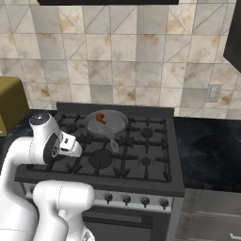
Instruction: Take the chicken drumsticks from the pan and place one on each plate on the dining counter.
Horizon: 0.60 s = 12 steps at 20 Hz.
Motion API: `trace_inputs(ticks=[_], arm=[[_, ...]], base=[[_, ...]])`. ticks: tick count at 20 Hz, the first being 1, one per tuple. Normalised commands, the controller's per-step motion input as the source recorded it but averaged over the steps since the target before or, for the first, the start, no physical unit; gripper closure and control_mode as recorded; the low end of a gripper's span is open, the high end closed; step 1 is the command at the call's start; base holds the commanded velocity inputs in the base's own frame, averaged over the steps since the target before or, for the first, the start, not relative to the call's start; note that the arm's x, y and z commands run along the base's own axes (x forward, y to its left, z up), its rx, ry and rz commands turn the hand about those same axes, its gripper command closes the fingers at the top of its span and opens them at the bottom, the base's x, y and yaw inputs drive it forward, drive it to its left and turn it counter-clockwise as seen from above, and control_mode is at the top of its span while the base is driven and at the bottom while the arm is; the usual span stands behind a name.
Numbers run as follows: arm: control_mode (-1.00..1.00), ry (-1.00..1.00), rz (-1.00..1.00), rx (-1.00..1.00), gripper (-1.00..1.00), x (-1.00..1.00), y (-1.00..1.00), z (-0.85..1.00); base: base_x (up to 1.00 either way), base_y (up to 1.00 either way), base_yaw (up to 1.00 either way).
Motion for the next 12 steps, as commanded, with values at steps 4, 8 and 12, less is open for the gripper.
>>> trace_inputs(ticks=[4, 8, 12], arm=[[1.00, 0.00, 0.00, 0.00, -1.00, 0.00, 0.00, 0.00], [1.00, 0.00, 0.00, 0.00, -1.00, 0.00, 0.00, 0.00], [1.00, 0.00, 0.00, 0.00, -1.00, 0.00, 0.00, 0.00]], base=[[0.00, 0.00, 0.00], [0.00, 0.00, 0.00], [0.00, 0.00, 0.00]])
